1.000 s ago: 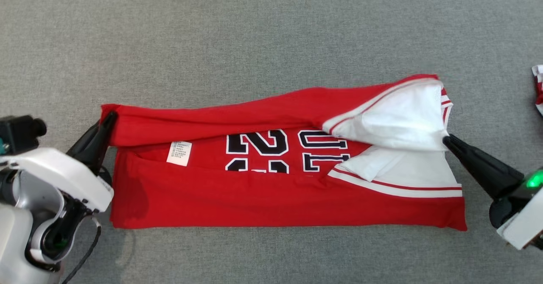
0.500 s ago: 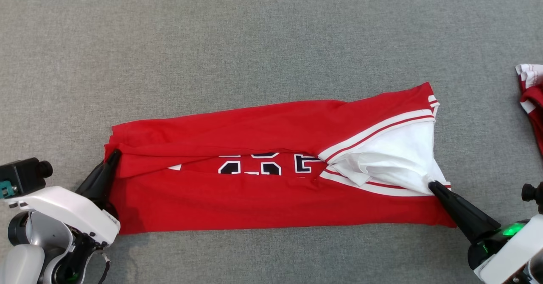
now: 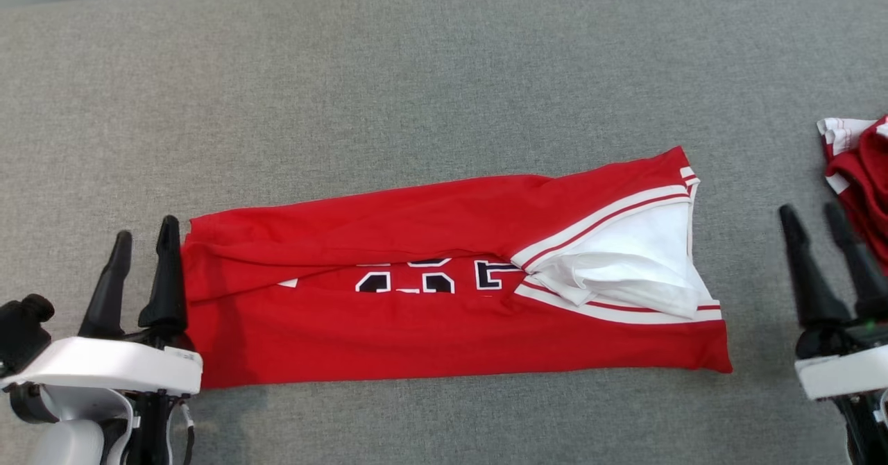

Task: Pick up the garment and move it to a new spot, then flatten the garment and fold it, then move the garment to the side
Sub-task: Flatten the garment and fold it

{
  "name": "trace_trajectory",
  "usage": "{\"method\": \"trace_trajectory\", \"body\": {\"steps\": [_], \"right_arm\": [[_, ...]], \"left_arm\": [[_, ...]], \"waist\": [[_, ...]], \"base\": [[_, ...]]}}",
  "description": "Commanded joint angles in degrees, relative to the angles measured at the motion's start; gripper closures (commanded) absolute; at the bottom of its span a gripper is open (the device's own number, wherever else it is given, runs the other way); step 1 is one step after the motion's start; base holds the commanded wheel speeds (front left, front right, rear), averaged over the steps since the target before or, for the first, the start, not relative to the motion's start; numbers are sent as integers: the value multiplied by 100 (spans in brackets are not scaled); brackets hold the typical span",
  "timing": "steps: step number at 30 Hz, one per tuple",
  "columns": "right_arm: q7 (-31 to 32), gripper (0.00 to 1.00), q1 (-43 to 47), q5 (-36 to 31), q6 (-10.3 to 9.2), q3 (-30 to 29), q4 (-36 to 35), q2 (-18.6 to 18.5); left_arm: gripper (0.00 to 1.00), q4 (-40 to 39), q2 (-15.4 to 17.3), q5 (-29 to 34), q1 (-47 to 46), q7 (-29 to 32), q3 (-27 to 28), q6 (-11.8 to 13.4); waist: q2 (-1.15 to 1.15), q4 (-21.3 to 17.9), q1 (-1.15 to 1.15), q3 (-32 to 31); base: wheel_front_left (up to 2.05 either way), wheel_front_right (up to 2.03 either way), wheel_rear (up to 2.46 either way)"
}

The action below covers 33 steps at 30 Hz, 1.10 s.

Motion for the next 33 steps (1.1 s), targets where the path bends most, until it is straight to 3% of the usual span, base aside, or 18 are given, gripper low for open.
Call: {"method": "trace_trajectory", "body": {"steps": [1,5,9,12,22,33], "right_arm": [[-47,0,32,-270,2,-260,-29,185],[78,0,47,-1106,2,-826,-164,698],[307,0,84,-1945,1,-1120,-305,988],[484,0,134,-2373,1,-1209,-353,1154],[613,0,341,-2895,1,-1235,-140,1307],[657,0,412,-2886,1,-1183,138,1333]], "left_arm": [[0,-108,24,236,18,-154,-21,118],[0,-384,-35,812,72,-553,-182,405],[0,-599,3,1549,32,-841,-350,726],[0,-657,45,1978,-18,-969,-465,826],[0,92,329,2334,-176,-1078,-576,287],[0,301,186,2460,-83,-1094,-553,129]], "waist": [[0,7,0,-47],[0,22,0,-135],[0,87,0,-217],[0,153,0,-296],[0,295,0,-569],[0,349,0,-752]], "base": [[0,0,0],[0,0,0],[0,0,0],[0,0,0],[0,0,0],[0,0,0]]}}
